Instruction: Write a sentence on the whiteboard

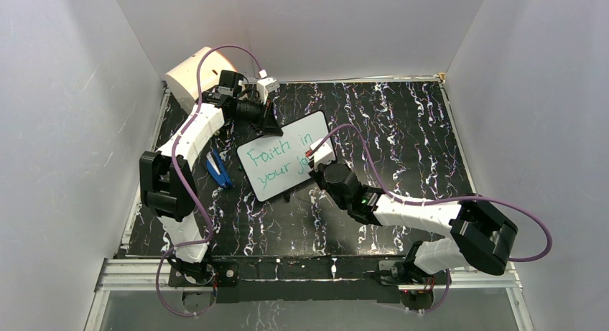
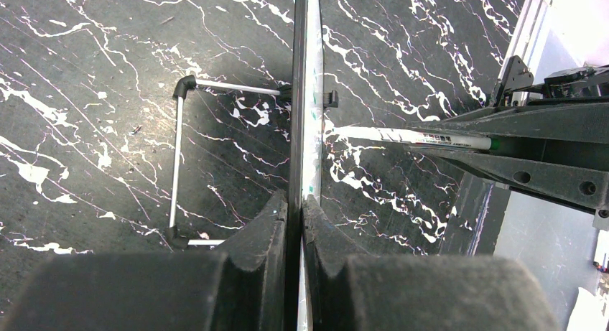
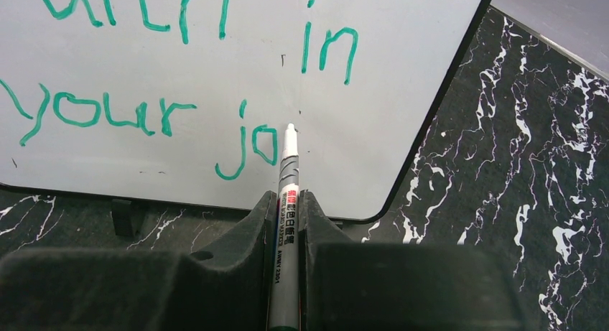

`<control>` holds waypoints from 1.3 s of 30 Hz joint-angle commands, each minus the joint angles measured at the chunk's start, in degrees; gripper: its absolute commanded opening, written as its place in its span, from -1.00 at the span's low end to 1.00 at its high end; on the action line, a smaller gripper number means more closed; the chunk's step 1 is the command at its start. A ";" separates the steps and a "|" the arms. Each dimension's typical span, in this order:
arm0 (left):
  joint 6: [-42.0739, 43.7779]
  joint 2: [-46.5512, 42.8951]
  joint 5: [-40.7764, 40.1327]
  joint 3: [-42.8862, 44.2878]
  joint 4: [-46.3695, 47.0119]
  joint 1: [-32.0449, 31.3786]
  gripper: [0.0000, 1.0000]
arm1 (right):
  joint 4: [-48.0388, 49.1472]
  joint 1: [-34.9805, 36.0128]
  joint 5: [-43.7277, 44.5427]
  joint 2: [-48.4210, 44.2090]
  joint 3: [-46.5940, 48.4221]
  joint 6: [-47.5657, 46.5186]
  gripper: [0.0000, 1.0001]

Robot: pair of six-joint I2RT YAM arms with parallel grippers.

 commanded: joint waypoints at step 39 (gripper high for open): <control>1.26 2.15 -5.99 -1.27 -3.82 -0.65 -1.00 | 5.60 -0.76 0.70 1.99 1.26 -1.15 -1.00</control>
